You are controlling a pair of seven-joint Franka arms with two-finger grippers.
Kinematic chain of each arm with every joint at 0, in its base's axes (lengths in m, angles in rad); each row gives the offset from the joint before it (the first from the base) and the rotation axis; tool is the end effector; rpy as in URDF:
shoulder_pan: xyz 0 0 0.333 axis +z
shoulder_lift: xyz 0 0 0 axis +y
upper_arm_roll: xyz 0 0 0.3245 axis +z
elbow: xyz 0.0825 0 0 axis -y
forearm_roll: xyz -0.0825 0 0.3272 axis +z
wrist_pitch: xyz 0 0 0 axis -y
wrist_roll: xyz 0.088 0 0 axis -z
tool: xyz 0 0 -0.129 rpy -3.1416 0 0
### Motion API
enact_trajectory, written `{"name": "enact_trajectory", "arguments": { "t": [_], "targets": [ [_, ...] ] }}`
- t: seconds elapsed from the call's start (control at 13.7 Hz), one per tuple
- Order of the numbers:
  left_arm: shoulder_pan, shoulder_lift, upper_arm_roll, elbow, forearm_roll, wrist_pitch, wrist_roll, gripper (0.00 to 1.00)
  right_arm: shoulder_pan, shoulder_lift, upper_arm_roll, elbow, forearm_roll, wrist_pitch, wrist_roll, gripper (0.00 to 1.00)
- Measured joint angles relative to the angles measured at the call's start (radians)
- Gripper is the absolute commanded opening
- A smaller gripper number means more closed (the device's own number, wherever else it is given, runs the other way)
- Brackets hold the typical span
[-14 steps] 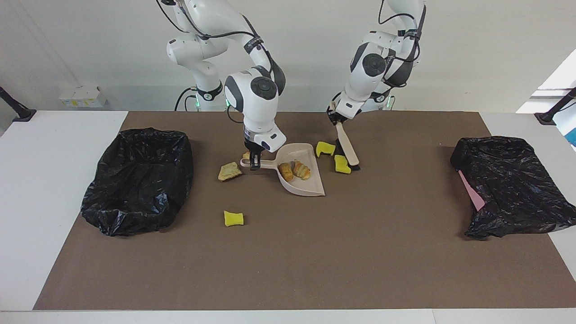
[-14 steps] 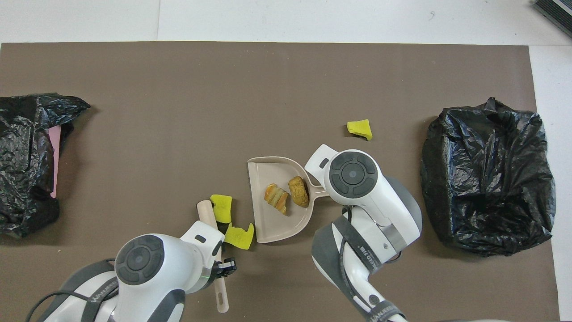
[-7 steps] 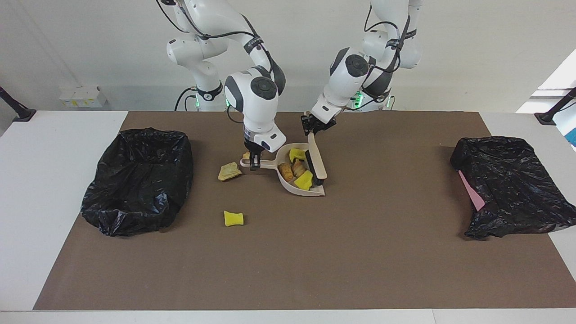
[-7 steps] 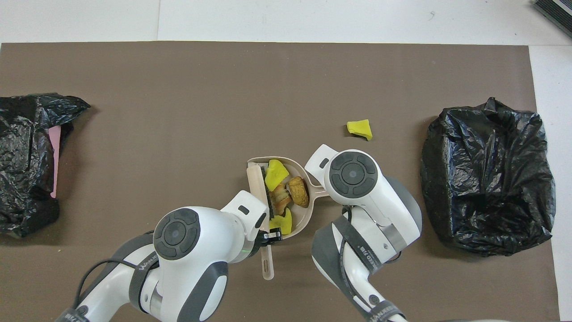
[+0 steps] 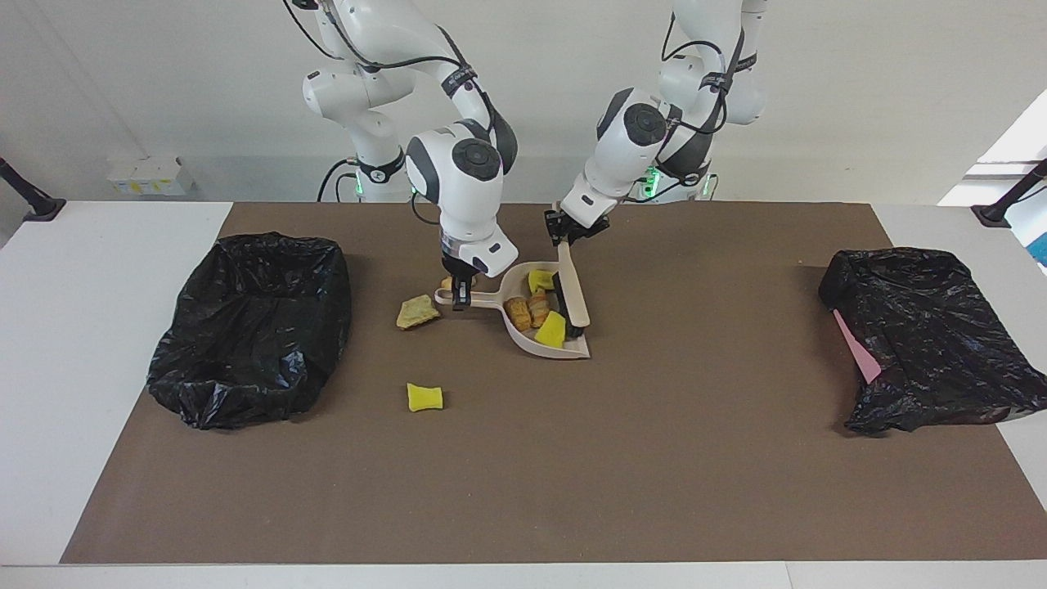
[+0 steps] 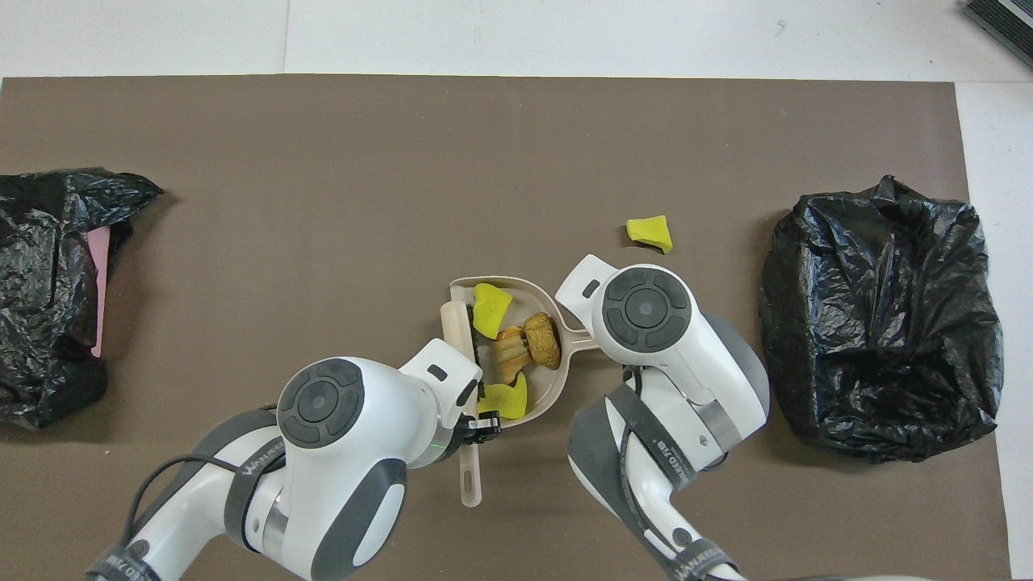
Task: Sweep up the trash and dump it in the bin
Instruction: 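Carry the loaded dustpan to the nearer trash bag with the right gripper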
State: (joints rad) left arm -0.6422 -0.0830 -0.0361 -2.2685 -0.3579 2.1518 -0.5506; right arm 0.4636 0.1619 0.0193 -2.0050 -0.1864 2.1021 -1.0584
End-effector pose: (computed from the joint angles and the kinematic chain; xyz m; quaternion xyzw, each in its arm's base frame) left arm 0.3418 -0.3025 0.4130 0.9885 0.0373 -0.0974 0.1095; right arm 0.4761 0.2353 0.3910 0.6795 0.7289 -0.0527 0.0648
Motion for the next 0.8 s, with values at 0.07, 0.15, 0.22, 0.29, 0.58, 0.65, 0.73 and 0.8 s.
{"name": "enact_trajectory", "arguments": {
  "t": [0.07,0.15,0.22,0.29,0.58,0.65,0.73,0.8],
  "targets": [
    [0.011,-0.016,0.003,0.010,0.045,-0.049,0.000,0.00,0.000,-0.002,-0.001,0.003,0.000,0.000,0.000,0.00],
    [0.018,-0.036,0.005,0.016,0.084,-0.096,0.000,0.00,-0.001,-0.004,-0.001,0.004,0.000,0.000,0.000,0.00],
    [0.023,-0.052,0.005,0.017,0.105,-0.130,-0.004,0.00,-0.004,-0.006,-0.001,0.005,0.000,0.000,0.000,0.00],
    [0.028,-0.064,0.005,0.016,0.118,-0.152,-0.016,0.00,-0.011,-0.008,-0.001,0.006,0.000,0.000,0.000,0.00],
    [0.026,-0.082,-0.011,-0.021,0.152,-0.150,-0.061,0.00,-0.063,-0.063,-0.002,0.012,0.000,0.000,-0.012,0.00],
    [0.012,-0.083,-0.017,-0.039,0.152,-0.132,-0.072,0.00,-0.087,-0.086,-0.002,0.013,0.000,0.000,-0.032,0.00],
    [-0.011,-0.083,-0.021,-0.061,0.152,-0.104,-0.098,0.00,-0.118,-0.109,-0.003,0.013,0.004,-0.003,-0.062,0.00],
    [-0.039,-0.083,-0.024,-0.084,0.152,-0.071,-0.130,0.00,-0.151,-0.132,-0.003,0.013,0.009,-0.012,-0.097,0.00]
  ]
}}
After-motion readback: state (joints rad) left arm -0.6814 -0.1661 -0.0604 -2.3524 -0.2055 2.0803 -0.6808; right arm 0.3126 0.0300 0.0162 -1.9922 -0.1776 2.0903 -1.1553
